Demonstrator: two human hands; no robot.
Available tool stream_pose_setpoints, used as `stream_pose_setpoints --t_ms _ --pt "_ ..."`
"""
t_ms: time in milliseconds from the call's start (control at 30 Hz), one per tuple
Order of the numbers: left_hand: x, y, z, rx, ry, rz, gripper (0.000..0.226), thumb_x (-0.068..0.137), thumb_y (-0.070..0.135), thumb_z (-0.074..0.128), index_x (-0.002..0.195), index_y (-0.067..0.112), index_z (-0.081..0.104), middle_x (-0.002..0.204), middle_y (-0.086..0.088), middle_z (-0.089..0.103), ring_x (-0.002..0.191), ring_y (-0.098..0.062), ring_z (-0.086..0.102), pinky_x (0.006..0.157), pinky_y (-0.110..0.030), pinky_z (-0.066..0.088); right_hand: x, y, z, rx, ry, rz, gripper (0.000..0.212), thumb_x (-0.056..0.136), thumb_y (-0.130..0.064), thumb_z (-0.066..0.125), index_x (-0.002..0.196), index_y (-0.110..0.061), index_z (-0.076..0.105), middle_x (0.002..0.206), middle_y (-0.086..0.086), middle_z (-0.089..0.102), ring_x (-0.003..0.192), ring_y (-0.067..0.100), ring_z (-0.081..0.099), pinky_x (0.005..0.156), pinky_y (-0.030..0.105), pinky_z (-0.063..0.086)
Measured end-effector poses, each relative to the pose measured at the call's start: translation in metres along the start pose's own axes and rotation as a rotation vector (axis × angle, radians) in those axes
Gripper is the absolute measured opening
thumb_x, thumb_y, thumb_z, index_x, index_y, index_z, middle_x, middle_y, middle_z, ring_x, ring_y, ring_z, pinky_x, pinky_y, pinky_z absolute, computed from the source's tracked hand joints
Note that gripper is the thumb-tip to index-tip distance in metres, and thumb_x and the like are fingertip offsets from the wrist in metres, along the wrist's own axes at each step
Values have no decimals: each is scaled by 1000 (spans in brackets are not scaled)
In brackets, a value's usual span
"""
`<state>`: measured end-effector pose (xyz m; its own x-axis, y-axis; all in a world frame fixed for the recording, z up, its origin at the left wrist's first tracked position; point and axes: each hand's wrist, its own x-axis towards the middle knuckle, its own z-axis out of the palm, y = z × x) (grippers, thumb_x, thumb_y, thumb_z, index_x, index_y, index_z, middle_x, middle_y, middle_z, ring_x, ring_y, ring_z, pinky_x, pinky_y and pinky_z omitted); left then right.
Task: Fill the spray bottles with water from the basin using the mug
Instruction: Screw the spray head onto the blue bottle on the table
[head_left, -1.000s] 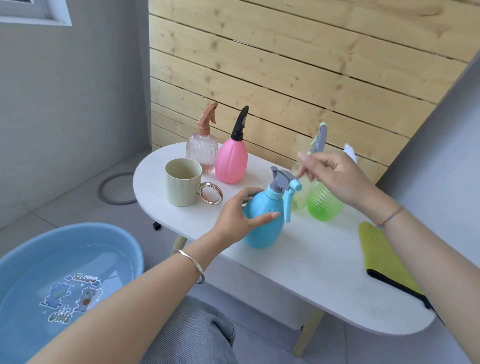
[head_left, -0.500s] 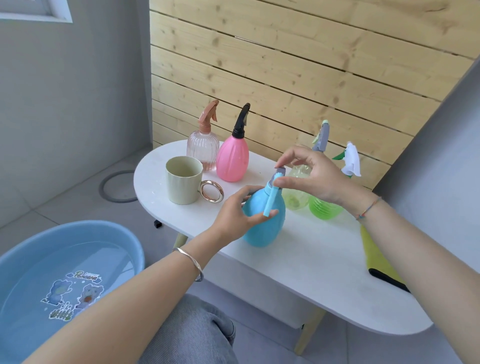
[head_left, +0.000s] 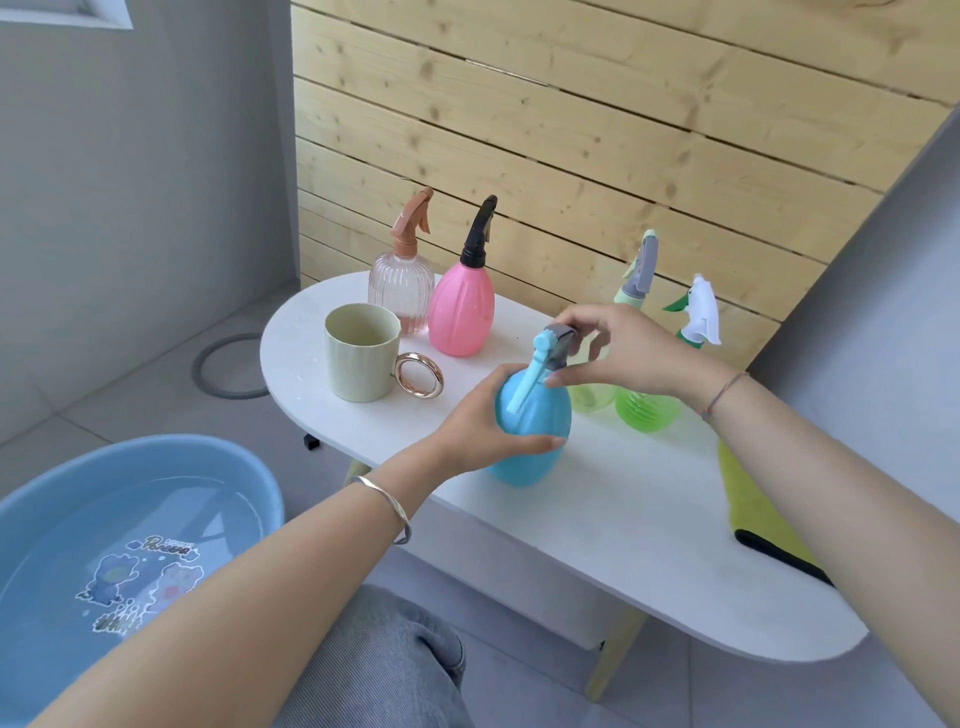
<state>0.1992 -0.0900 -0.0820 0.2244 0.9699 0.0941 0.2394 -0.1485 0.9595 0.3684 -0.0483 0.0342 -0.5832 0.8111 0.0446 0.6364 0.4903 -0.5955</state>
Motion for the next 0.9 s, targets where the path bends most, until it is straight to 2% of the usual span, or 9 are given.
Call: stream_pose_setpoints --t_ms 67,167,267,367,467,600,667,767,900 --pt "2 -1 -2 -18 -19 -5 80 71 29 87 137 35 42 128 6 58 115 -11 56 87 -17 49 1 6 3 211 -56 37 31 72 -14 81 98 -21 65 89 -10 68 87 7 61 85 30 48" --pt "5 -5 -5 -40 -36 -6 79 67 32 87 133 39 44 126 4 61 115 -14 59 93 -30 53 -1 16 16 490 -72 98 36 80 -4 71 111 -21 63 112 1 69 104 8 62 98 23 46" --pt "6 -9 -4 -39 -21 14 79 68 31 88 132 42 44 125 6 62 114 -12 59 93 -27 52 -4 24 34 621 3 130 29 83 -8 65 111 -15 64 112 -3 69 107 7 63 95 19 46" --pt "6 -11 -2 -44 7 30 82 61 39 86 133 38 47 122 7 63 112 -10 60 94 -28 52 -8 29 51 650 176 56 29 75 -21 68 104 -17 68 104 -8 72 106 8 63 94 20 47" --pt "6 -12 0 -83 10 29 79 61 36 87 131 32 50 117 5 66 109 -12 63 94 -34 53 -12 25 69 658 374 1 18 78 -21 69 96 -25 69 96 -13 73 98 7 63 88 21 48" --pt "3 -10 1 -93 19 38 70 70 18 88 129 28 51 109 9 67 94 4 64 81 -14 51 -13 19 90 509 596 -23 13 82 -28 70 91 -38 71 95 -15 73 92 4 63 99 42 44" --pt "3 -9 0 -81 -4 33 68 72 17 87 128 30 51 110 10 67 94 5 63 80 -12 51 -15 15 94 524 654 -11 14 83 -24 71 95 -30 72 97 -10 73 93 4 66 97 41 48" --pt "4 -6 -6 -73 -70 -8 68 72 19 87 127 36 50 115 9 67 105 -6 63 88 -20 53 -17 15 78 500 551 -1 13 82 -16 72 92 -25 71 95 -12 72 95 2 65 90 27 49" --pt "15 2 -23 43 -233 -64 81 73 30 86 141 40 43 128 14 60 116 -3 57 99 -26 47 -17 25 42 623 107 53 24 86 -3 63 106 -15 66 103 -12 70 103 1 62 89 14 45"
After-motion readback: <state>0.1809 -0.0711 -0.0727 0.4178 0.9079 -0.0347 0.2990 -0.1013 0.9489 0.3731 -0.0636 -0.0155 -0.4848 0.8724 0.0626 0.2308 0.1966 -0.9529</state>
